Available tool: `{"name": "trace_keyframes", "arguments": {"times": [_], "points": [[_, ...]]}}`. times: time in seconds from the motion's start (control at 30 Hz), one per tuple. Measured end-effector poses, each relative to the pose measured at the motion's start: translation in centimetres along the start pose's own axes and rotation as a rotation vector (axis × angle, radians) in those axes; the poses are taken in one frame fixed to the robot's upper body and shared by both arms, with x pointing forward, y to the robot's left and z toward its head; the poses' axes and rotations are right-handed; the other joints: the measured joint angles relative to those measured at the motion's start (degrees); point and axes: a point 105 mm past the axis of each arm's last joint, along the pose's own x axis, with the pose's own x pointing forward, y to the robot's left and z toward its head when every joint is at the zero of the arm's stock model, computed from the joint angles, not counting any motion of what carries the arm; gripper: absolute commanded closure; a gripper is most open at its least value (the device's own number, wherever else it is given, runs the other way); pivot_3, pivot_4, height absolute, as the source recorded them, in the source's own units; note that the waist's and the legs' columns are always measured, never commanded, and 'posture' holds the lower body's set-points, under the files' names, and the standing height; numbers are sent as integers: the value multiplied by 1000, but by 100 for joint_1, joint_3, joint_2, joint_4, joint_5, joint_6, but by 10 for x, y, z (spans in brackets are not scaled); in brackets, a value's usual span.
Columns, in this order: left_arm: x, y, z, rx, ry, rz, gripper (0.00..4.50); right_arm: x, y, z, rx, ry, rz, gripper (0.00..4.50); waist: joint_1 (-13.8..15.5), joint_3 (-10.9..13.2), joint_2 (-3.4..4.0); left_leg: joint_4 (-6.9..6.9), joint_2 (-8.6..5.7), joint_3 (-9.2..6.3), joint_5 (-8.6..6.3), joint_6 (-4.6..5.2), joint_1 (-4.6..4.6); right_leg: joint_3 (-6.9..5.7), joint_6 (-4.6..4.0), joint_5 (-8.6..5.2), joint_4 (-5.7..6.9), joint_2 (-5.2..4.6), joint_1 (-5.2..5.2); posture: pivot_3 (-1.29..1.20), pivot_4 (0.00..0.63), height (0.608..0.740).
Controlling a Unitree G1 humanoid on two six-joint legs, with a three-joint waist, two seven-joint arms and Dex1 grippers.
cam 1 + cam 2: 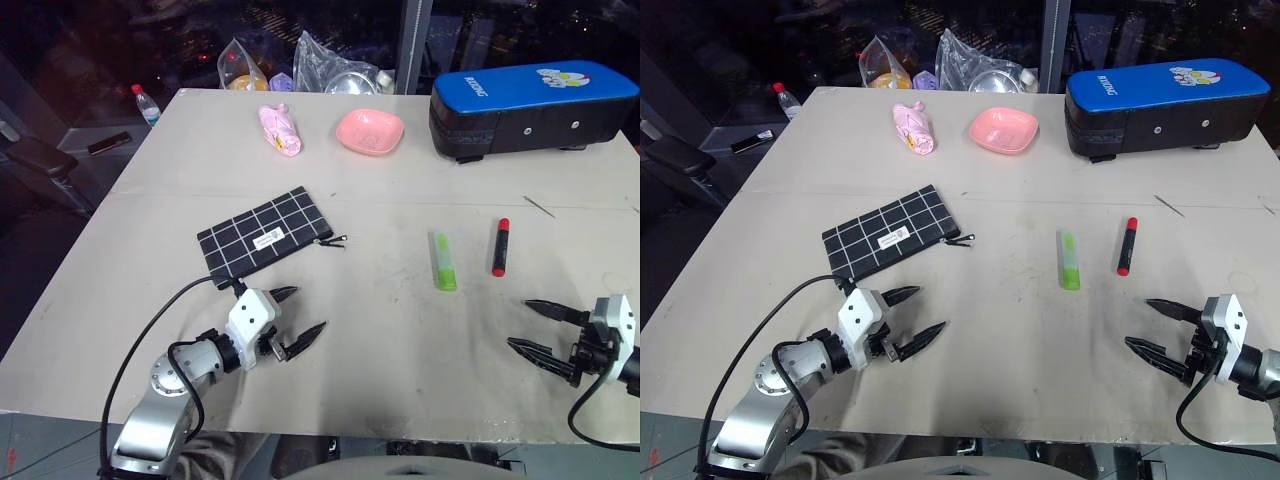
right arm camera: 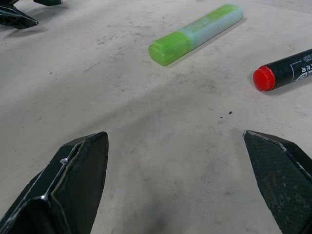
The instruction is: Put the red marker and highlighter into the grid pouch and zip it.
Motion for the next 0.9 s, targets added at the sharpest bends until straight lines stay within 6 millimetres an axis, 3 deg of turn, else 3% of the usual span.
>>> {"name": "trace_keyframes", "arguments": {"times": [0.8, 0.9], "points": [[0, 1, -1, -7, -7, -7, 0, 0, -1, 2, -10, -6, -2, 40, 0, 0, 0, 0, -1, 1, 1, -1, 0, 0, 1, 0, 0, 3, 0, 0, 150, 740], [-8, 9, 2, -28, -39, 34, 0, 4, 3, 11, -28, -34, 27, 40, -13, 0, 0, 0, 3, 0, 1, -1, 0, 0, 1, 0, 2, 4, -1, 0, 150, 740]]}}
